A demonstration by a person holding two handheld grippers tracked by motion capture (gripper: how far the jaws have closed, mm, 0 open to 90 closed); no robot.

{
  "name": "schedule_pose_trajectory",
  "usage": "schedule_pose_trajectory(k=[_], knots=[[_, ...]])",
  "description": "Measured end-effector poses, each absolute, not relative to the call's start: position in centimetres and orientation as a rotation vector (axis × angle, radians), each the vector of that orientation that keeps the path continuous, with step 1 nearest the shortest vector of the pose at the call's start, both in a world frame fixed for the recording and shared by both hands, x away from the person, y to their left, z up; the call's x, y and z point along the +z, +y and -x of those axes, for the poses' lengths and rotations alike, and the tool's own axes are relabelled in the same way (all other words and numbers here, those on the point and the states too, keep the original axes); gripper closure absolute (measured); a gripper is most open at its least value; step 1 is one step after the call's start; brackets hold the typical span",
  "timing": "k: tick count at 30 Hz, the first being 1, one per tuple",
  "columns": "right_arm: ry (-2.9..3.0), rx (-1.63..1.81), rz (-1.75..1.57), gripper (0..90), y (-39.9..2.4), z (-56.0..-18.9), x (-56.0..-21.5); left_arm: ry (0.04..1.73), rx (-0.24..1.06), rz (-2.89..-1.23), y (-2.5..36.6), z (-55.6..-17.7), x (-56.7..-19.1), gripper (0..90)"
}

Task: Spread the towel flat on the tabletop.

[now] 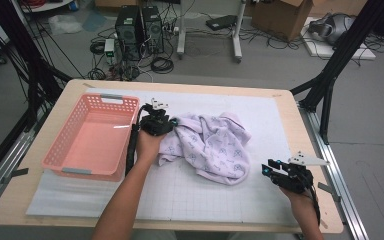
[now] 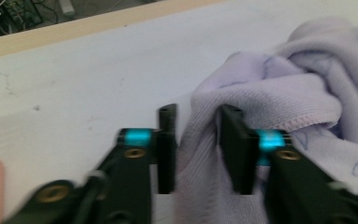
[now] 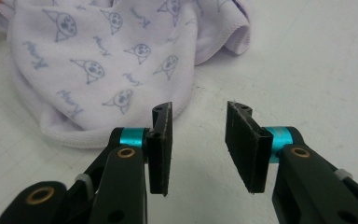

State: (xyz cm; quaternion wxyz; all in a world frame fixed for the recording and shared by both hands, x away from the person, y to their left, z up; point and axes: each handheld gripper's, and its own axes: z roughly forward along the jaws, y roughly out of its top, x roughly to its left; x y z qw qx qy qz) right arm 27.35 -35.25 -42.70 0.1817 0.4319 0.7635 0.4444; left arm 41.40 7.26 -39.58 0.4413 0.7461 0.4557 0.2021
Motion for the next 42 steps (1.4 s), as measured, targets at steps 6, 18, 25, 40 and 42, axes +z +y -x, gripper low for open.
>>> schedule_pose_trajectory(k=[6,18,25,40,42], knots=[[2.235,1.250,-1.211,52.0,-32.9,-28.5,-43.5,0.950,0.407,-1.912,6.5,-38.9,-39.5,56.9],[2.343,1.154,-1.216,86.9,-30.1,-30.0,-44.5,0.937,0.309,-2.138,5.1,-37.2,-42.6,63.0],[2.223,1.221,-1.281,87.2,-34.9,-27.6,-42.6,0.888,0.212,-2.105,4.6,-33.9,-41.9,73.7],[2.229,1.103,-1.297,73.2,-37.8,-22.0,-41.4,0.719,0.168,-2.073,4.0,-26.9,-40.7,57.1],[2.165,1.154,-1.302,63.5,-37.9,-22.4,-40.9,0.748,0.216,-2.011,4.9,-27.7,-39.7,45.4]])
